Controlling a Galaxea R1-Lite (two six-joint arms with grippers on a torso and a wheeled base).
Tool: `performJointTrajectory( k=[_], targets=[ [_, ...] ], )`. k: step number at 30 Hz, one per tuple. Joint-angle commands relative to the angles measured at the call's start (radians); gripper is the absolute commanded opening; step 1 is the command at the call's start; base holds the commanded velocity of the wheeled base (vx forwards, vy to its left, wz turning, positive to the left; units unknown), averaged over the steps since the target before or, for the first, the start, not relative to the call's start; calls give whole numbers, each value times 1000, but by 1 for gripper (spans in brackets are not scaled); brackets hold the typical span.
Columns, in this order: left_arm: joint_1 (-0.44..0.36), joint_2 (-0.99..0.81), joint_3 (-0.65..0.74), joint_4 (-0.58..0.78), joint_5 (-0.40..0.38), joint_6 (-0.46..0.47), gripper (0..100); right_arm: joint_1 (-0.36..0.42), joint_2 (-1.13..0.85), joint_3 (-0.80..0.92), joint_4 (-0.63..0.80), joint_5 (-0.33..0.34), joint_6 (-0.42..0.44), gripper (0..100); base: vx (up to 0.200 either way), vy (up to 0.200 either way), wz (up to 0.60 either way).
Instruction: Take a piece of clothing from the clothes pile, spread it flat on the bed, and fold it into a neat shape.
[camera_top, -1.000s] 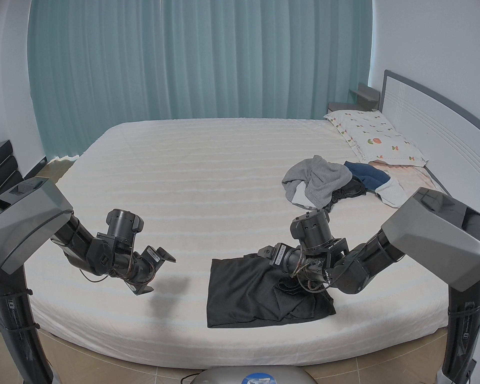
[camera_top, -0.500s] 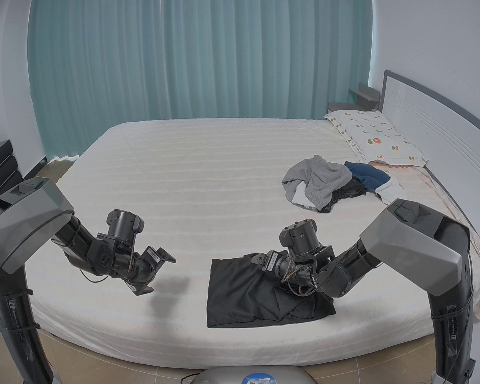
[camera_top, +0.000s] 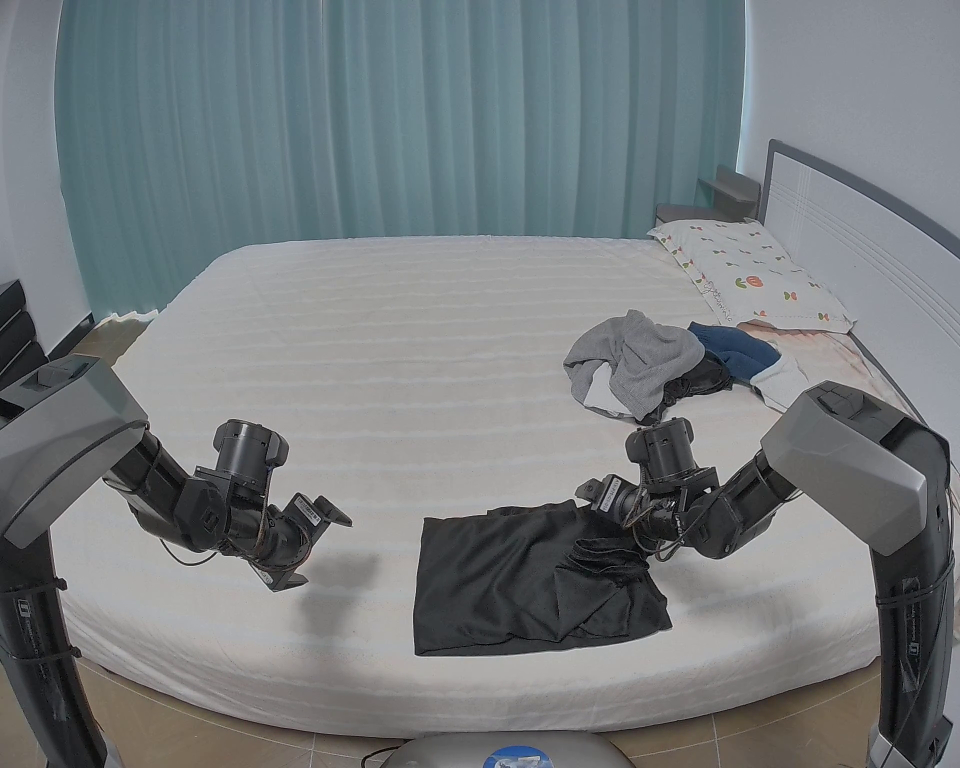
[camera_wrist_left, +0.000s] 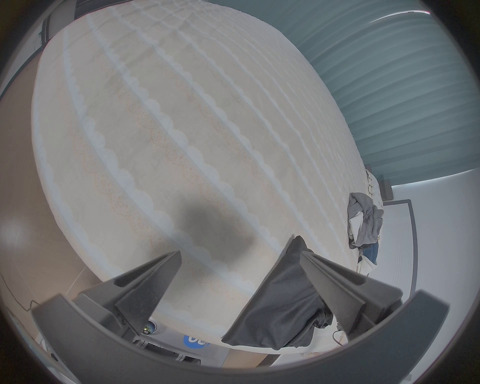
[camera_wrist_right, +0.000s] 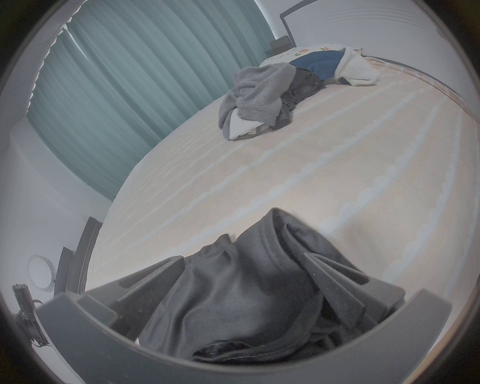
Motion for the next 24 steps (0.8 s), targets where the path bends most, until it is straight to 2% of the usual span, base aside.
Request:
performJointTrajectory(
  k=[1,8,12,14,18,24],
  targets=[
    [0,1,1,0,0,0,100,-18,-57,41,-7,9,5,100,0,0,0],
    [0,2,1,0,0,1,100,-20,-146,85,-7,14,-2,100,0,0,0],
    [0,2,1,0,2,0,100,-2,-203,137,-7,42,-6,100,0,0,0],
    [0,1,1,0,2,1,100,23,-229,179,-9,58,-31,100,0,0,0],
    [0,2,1,0,2,1,100,43,-237,242,-30,98,-167,100,0,0,0],
    [0,2,1,0,0,1,100,91,-184,268,-109,146,-265,100,0,0,0]
  ],
)
